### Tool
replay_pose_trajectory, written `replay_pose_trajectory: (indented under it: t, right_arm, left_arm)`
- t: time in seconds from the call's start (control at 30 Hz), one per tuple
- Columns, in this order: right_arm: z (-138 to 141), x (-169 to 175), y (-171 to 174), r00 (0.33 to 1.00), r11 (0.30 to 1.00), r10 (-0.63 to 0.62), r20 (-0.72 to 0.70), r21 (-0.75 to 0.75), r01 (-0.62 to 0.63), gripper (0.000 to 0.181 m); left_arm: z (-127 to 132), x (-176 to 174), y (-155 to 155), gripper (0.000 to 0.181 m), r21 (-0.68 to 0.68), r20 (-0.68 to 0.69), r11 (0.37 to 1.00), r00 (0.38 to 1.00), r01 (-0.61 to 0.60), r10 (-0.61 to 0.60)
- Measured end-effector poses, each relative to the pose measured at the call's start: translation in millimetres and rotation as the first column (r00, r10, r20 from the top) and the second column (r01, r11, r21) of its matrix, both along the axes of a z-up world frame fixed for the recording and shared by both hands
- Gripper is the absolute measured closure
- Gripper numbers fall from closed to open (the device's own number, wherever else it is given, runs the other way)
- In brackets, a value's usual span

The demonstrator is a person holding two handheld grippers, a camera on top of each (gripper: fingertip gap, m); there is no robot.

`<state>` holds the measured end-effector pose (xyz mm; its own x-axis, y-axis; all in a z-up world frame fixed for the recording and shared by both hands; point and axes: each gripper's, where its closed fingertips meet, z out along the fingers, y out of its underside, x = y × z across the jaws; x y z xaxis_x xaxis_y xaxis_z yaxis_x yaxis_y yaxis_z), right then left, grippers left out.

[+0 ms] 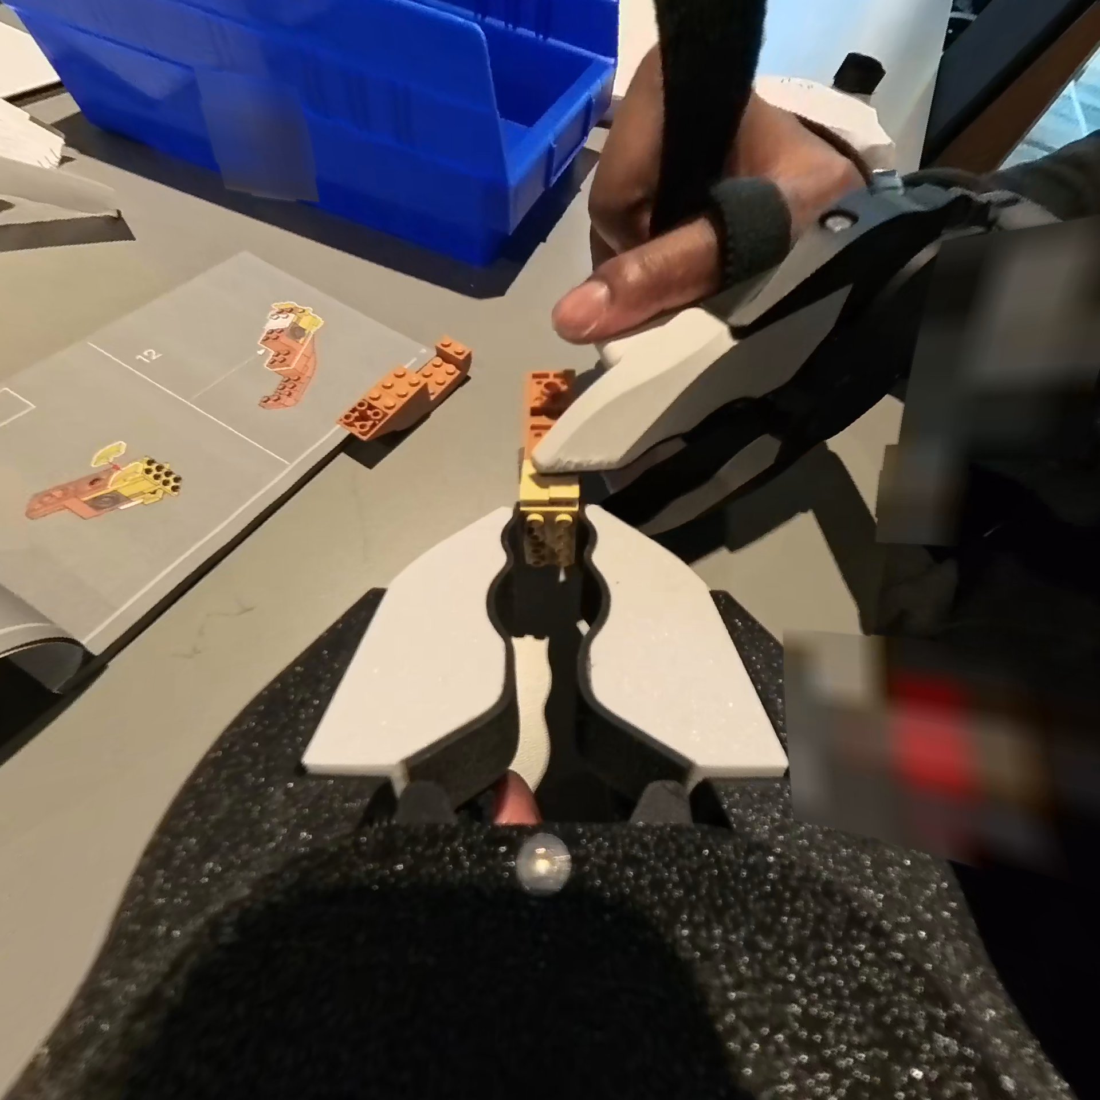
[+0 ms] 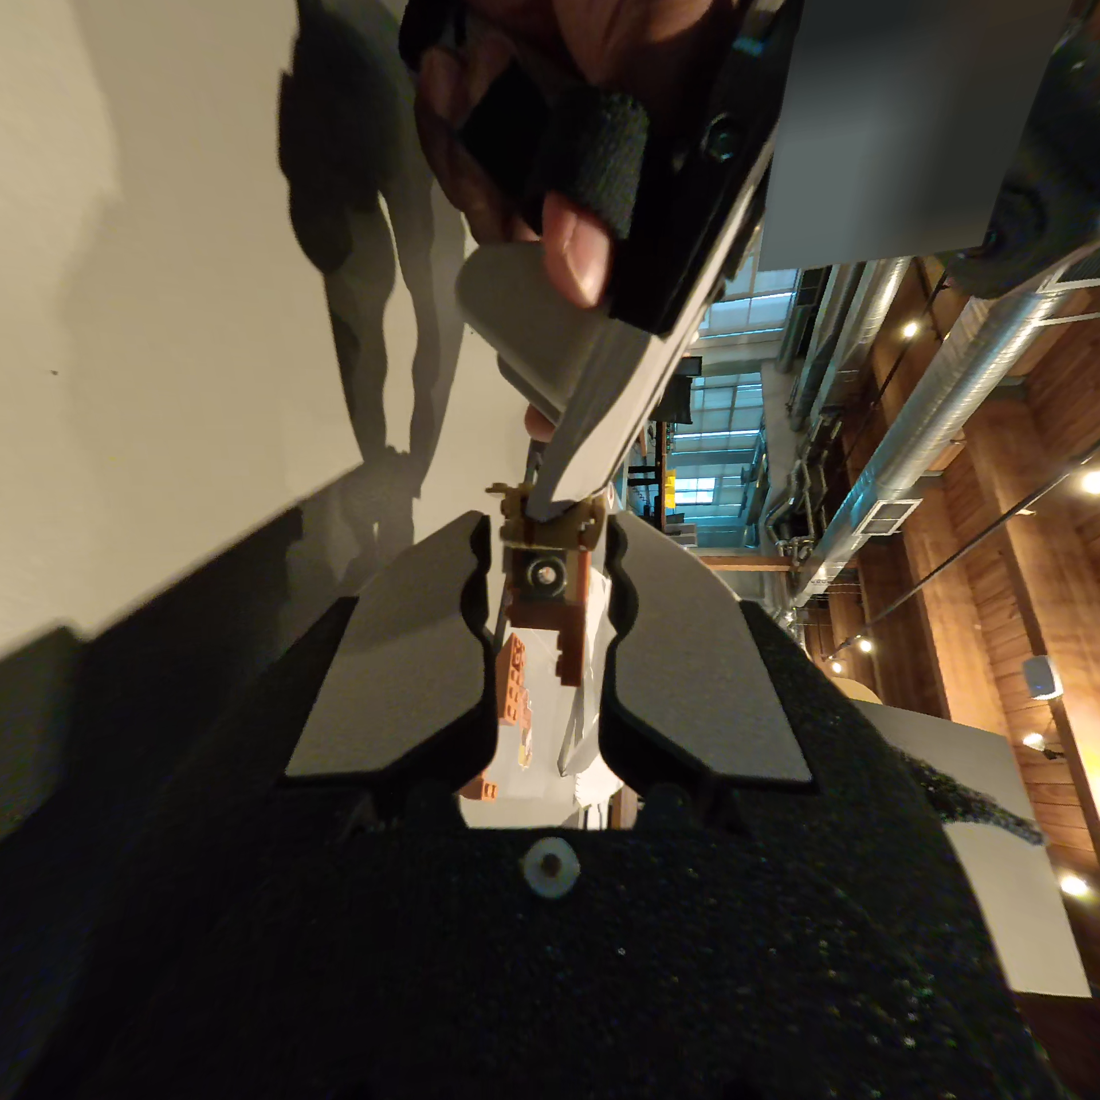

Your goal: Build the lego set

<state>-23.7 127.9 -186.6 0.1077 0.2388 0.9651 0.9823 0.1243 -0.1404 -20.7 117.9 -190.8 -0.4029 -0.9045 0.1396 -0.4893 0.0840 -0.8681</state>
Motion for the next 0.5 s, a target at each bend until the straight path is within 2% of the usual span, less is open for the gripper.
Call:
replay_pose_trajectory:
  t: [0.5]
  right_arm:
    - [8.0, 0.2, -3.7, 1.0, 1.0, -0.013, 0.026, 0.023, 0.012, 0.15]
  left_arm:
    - [7.1, -0.6, -3.3, 0.165, 0.017, 0.027, 1.0, 1.0, 0.0, -0.001]
